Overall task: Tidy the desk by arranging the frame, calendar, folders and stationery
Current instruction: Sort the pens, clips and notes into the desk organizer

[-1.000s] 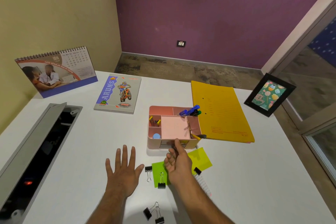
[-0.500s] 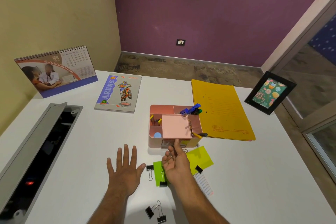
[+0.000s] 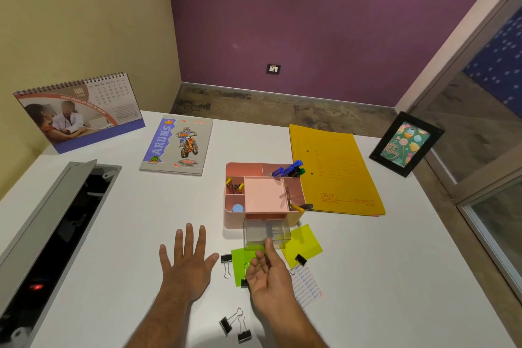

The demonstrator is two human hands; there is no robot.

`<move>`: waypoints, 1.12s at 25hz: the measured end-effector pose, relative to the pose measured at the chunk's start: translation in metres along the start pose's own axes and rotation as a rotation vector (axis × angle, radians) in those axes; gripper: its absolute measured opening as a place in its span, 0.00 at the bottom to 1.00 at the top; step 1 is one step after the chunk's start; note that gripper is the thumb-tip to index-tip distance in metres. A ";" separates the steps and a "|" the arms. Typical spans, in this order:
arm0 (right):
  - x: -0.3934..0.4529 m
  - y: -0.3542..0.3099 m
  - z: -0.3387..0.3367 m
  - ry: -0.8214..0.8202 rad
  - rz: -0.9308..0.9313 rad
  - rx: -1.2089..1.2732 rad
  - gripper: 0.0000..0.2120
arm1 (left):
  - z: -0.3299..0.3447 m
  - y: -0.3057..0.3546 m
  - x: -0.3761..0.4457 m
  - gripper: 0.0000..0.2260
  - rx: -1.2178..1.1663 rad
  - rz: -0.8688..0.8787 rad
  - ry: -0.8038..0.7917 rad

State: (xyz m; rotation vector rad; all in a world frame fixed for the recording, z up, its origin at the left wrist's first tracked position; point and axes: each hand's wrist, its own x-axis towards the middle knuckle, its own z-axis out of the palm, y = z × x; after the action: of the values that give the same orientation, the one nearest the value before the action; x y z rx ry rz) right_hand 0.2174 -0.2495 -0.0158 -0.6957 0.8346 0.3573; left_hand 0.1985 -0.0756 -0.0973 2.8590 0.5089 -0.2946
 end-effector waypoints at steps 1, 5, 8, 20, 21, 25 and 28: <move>-0.001 -0.001 -0.003 -0.004 0.001 -0.008 0.17 | -0.002 0.001 0.000 0.33 -0.007 -0.006 -0.021; -0.007 -0.007 -0.015 -0.010 0.013 -0.096 0.14 | -0.017 0.003 -0.004 0.29 -0.024 0.020 -0.099; -0.007 -0.010 -0.034 0.069 -0.289 -0.475 0.04 | -0.026 0.002 -0.006 0.28 -0.063 0.053 -0.091; 0.054 -0.049 -0.065 0.137 -1.045 -2.303 0.19 | -0.025 0.012 -0.017 0.21 -0.159 0.135 0.065; 0.054 -0.049 -0.062 0.128 -1.017 -2.316 0.18 | -0.025 0.012 -0.017 0.20 -0.160 0.136 0.072; 0.055 -0.046 -0.061 0.142 -1.065 -2.281 0.18 | -0.025 0.009 -0.020 0.17 -0.172 0.199 0.117; 0.053 -0.047 -0.070 0.124 -1.168 -2.206 0.15 | -0.026 0.010 -0.022 0.15 -0.204 0.261 0.161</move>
State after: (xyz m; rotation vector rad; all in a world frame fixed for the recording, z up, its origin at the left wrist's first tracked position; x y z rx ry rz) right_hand 0.2372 -0.3306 -0.0704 -3.0259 -0.3767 -0.0130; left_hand 0.1857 -0.0850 -0.0655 2.7189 0.1757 0.0318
